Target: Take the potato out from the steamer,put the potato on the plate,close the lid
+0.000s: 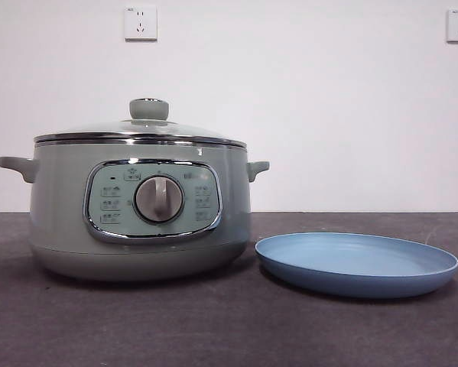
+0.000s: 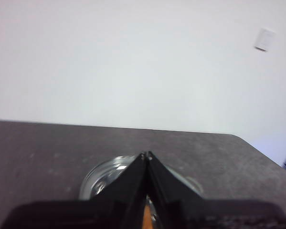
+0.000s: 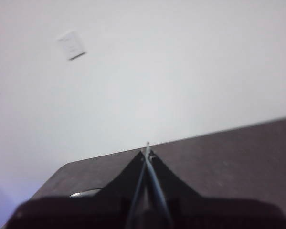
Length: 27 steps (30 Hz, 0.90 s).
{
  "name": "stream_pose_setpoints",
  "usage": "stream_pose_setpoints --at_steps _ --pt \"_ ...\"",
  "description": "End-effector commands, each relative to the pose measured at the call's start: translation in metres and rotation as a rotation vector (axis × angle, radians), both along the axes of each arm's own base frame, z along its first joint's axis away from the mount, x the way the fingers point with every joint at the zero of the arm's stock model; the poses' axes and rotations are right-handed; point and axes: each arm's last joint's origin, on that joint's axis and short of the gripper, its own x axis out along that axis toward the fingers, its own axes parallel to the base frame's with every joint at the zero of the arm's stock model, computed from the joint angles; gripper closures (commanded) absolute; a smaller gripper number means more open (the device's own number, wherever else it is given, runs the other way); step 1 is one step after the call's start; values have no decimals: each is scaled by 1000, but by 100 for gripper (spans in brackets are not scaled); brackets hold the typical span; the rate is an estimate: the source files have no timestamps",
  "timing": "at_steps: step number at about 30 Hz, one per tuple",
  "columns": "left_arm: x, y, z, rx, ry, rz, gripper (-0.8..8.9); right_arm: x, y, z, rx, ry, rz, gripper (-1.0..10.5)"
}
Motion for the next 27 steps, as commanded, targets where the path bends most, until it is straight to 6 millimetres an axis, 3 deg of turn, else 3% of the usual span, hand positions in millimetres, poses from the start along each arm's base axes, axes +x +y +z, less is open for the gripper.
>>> stream_pose_setpoints --at_steps 1,8,14,16,18,21,23,27 --pt "11 -2 28 74 -13 -40 820 10 2 30 -75 -45 90 956" --pt "44 -8 81 147 59 -177 820 49 7 81 -125 -64 375 954" --pt "79 -14 98 133 155 -355 819 94 11 93 -117 -2 611 917" --pt "89 -16 98 124 169 -404 817 105 12 91 -93 50 652 773" --pt "97 -17 96 118 188 -418 792 113 12 86 -68 105 653 541" --pt "108 -18 91 109 226 -402 513 119 12 80 -58 151 646 246" --pt "117 -18 86 100 259 -369 350 119 12 79 -66 149 646 234" --pt "130 -22 79 101 302 -350 342 118 12 80 -72 141 646 236"
